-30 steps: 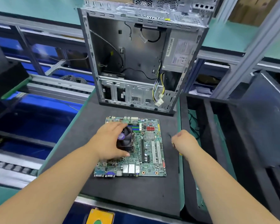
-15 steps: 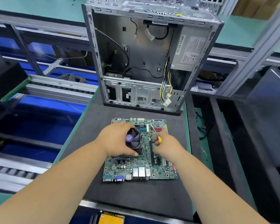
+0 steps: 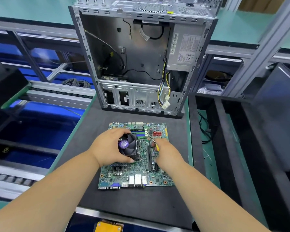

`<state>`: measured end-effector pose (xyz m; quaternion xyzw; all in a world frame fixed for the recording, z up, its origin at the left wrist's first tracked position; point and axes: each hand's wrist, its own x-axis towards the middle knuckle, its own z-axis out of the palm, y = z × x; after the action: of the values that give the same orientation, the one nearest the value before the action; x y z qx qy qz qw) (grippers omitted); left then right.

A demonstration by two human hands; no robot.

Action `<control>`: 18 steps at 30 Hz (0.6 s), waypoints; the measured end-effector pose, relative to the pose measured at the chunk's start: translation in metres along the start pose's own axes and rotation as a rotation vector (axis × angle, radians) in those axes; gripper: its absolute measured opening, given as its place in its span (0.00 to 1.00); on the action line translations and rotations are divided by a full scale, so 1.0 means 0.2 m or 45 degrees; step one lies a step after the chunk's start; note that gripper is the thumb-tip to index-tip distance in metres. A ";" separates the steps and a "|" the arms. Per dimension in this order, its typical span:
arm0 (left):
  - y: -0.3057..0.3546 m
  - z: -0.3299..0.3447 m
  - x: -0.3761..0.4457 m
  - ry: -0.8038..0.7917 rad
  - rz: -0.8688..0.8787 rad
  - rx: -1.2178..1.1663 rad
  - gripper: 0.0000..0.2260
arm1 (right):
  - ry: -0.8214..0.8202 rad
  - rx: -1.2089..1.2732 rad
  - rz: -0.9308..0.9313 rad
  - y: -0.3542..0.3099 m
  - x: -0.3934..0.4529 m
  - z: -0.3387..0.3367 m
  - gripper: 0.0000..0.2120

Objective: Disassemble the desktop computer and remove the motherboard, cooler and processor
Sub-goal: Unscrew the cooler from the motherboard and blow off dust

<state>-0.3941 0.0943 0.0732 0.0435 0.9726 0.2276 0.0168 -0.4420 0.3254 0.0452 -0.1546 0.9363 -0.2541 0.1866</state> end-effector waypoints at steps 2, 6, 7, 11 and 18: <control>0.00 0.00 0.01 -0.029 0.003 0.034 0.43 | 0.002 0.000 -0.005 0.01 0.00 0.00 0.20; 0.03 -0.04 0.06 -0.116 0.073 0.222 0.43 | -0.007 -0.011 -0.022 0.02 0.00 0.01 0.21; 0.03 -0.05 0.07 -0.141 0.089 0.256 0.40 | -0.015 -0.012 -0.030 0.02 0.00 0.01 0.22; 0.04 -0.10 0.12 -0.245 0.087 0.277 0.35 | -0.025 -0.026 -0.027 0.02 0.00 0.00 0.20; 0.01 -0.09 0.13 -0.240 0.085 0.220 0.43 | -0.039 -0.036 -0.009 0.00 -0.01 -0.02 0.21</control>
<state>-0.4216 0.0912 0.0904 0.0984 0.9807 0.1384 0.0966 -0.4426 0.3275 0.0482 -0.1643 0.9364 -0.2389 0.1979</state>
